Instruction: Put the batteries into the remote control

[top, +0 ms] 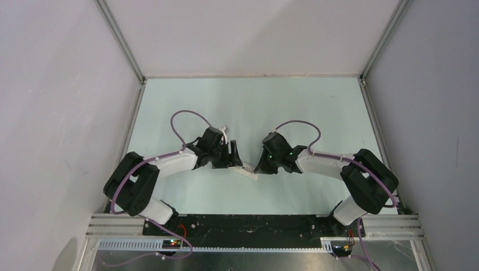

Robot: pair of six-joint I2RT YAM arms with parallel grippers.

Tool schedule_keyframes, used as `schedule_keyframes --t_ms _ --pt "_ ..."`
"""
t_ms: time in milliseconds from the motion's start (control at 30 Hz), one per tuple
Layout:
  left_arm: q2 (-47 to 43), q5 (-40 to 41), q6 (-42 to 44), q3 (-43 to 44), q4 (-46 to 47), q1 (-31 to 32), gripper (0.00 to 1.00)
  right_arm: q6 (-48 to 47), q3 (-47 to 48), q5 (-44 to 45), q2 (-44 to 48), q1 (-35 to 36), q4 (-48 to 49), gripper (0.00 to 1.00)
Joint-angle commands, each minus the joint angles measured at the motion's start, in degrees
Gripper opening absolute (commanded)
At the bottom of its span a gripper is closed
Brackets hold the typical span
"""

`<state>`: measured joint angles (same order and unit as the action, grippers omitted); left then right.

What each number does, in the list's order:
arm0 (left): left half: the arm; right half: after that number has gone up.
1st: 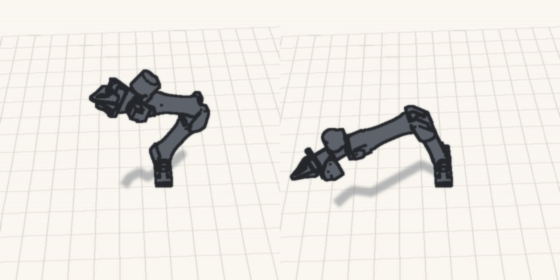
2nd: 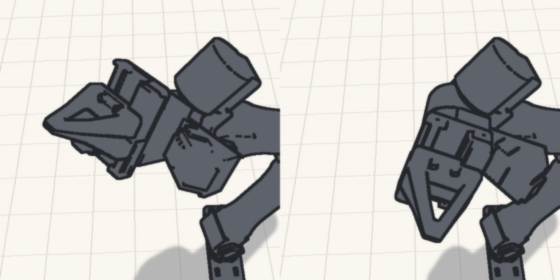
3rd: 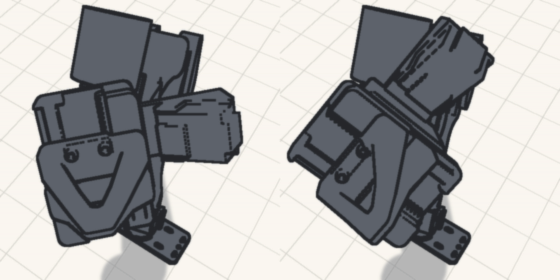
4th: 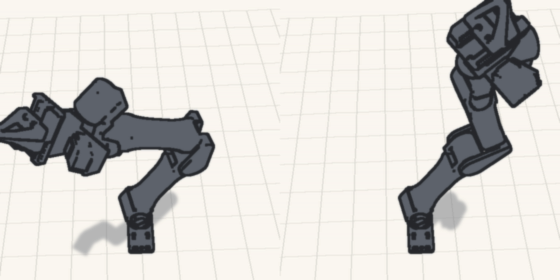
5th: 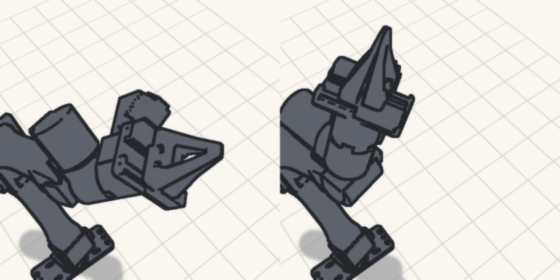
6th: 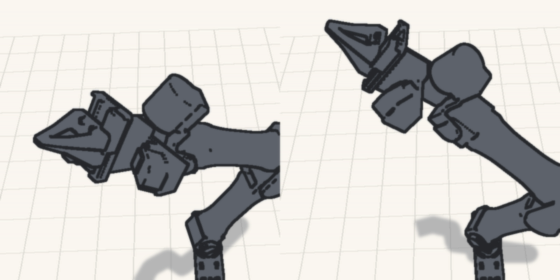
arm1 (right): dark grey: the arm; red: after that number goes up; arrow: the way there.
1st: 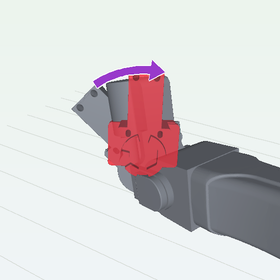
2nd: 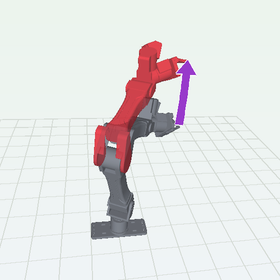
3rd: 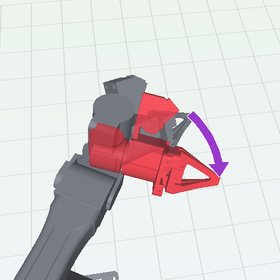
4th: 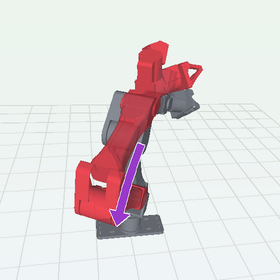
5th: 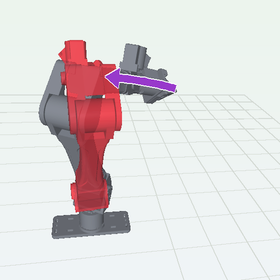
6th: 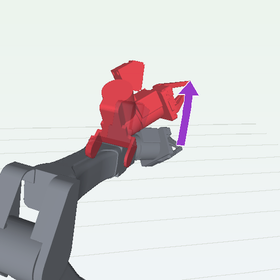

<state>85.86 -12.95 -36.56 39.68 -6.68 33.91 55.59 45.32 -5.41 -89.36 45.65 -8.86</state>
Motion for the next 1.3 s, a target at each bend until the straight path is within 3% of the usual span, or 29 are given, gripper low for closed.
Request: schedule_keyframes --t_ms 0,300,567,1267 --pt "1.63 -1.36 -0.27 0.03 0.45 0.27 0.75 -0.84 2.32 0.44 -1.1 0.88 0.07 0.0" --pt "1.93 0.21 -0.62 -0.94 0.2 0.27 0.74 -1.73 3.84 2.12 -1.75 1.56 -2.81 0.0" --pt "1.63 2.18 -0.74 -1.0 -0.15 0.24 0.75 -3.8 7.1 8.91 -3.34 4.46 -7.29 0.1" --pt "-3.42 6.93 -0.97 -2.4 -0.7 0.23 0.75 -4.72 15.15 19.78 -11.39 9.15 -21.43 0.12"
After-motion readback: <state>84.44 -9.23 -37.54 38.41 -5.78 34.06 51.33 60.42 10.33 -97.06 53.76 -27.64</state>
